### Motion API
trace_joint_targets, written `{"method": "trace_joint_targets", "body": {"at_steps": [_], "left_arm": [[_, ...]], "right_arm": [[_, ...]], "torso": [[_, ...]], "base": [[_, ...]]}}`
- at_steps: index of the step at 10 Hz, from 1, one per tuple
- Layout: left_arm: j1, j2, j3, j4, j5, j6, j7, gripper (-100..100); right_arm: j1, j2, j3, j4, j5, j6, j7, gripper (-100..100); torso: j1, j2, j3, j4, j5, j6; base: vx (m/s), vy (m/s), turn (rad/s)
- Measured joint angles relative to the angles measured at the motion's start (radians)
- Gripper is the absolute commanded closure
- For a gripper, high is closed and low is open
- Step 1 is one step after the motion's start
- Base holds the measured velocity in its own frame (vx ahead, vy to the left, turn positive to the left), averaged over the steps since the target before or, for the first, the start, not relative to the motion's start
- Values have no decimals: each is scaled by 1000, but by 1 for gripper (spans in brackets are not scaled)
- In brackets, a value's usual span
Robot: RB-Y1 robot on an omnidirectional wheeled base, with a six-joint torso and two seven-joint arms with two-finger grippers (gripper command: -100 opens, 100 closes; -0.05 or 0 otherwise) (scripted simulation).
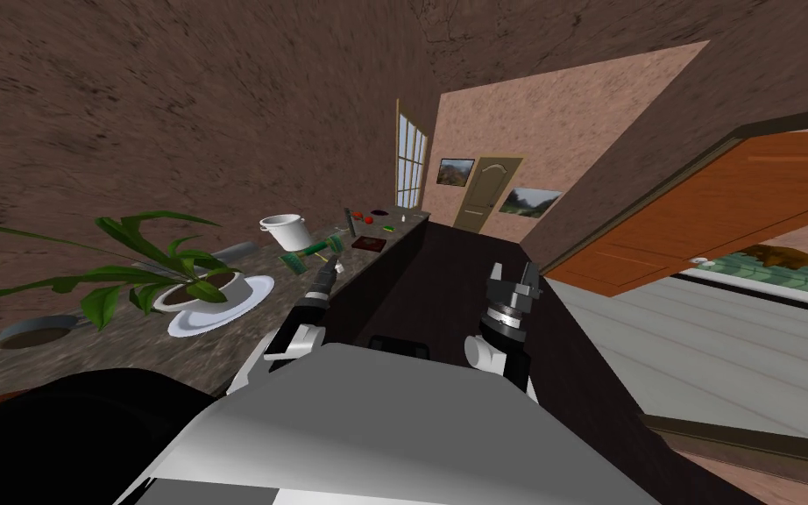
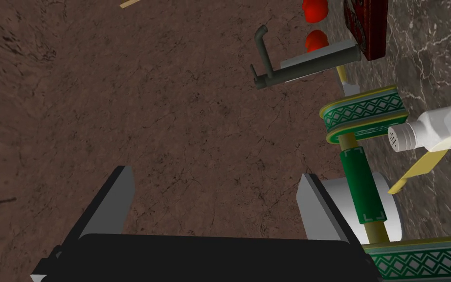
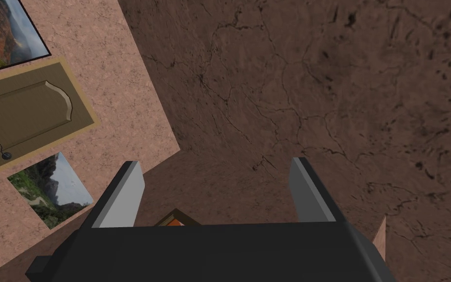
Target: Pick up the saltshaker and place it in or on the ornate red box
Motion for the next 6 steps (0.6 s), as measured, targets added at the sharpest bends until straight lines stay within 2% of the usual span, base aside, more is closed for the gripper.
{"method": "trace_joint_targets", "body": {"at_steps": [2,4,6], "left_arm": [[24,-3,11,-24,-7,64,-25,-100],[32,4,27,-10,-8,105,-39,-100],[53,-2,32,-23,-14,145,-58,-100]], "right_arm": [[0,0,0,0,0,0,0,0],[0,0,0,0,0,0,0,0],[0,0,0,0,0,0,0,0]], "torso": [[-1,0,0,0,0,0],[0,-1,0,0,0,0],[1,-1,-1,0,0,0]], "base": [[-19,-34,-85],[-9,-17,-56],[-2,-8,-81]]}}
